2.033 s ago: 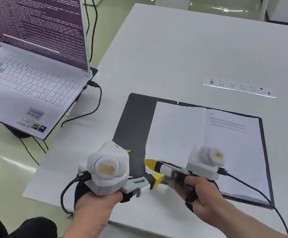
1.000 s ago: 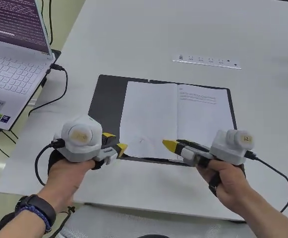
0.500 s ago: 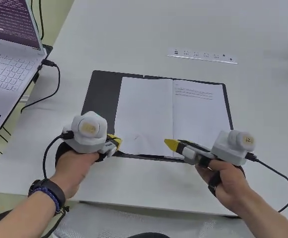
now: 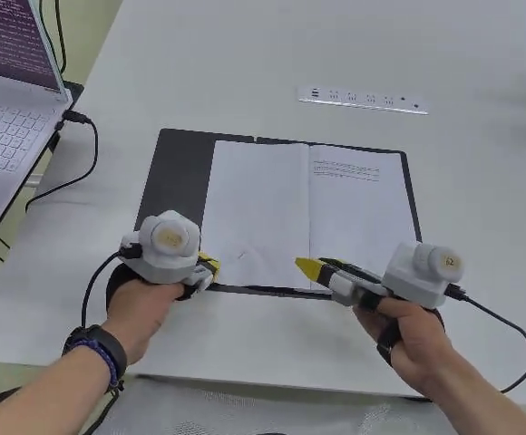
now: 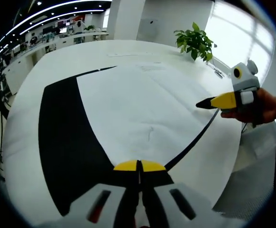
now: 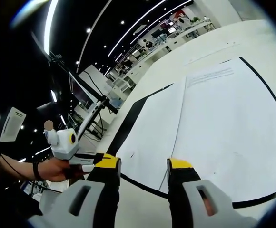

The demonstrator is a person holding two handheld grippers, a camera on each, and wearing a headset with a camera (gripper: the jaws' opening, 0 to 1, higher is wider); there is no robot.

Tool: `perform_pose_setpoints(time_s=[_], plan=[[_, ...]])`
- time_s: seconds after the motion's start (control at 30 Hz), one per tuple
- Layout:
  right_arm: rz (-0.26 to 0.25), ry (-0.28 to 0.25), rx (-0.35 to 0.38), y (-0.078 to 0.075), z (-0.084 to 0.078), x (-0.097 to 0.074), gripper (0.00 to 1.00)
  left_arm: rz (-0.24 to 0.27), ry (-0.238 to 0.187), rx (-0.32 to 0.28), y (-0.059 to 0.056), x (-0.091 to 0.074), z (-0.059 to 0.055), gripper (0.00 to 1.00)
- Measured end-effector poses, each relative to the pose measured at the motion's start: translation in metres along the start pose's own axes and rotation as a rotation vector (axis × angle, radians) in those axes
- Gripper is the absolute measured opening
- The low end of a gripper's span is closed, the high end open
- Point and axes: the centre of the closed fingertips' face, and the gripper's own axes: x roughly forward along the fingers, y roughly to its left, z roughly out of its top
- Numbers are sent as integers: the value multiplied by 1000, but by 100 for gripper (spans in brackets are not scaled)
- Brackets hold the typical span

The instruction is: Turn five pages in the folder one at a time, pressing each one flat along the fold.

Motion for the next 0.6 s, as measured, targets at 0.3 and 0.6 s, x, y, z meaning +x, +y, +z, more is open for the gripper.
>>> perform_pose_setpoints(time_s=[0.3, 0.6], plan=[[41, -6, -12, 2, 10, 21, 20, -23, -16, -40, -3, 2, 13, 0], [35, -5, -21, -3, 33, 45, 12, -47, 30, -76, -3, 6, 14, 0]])
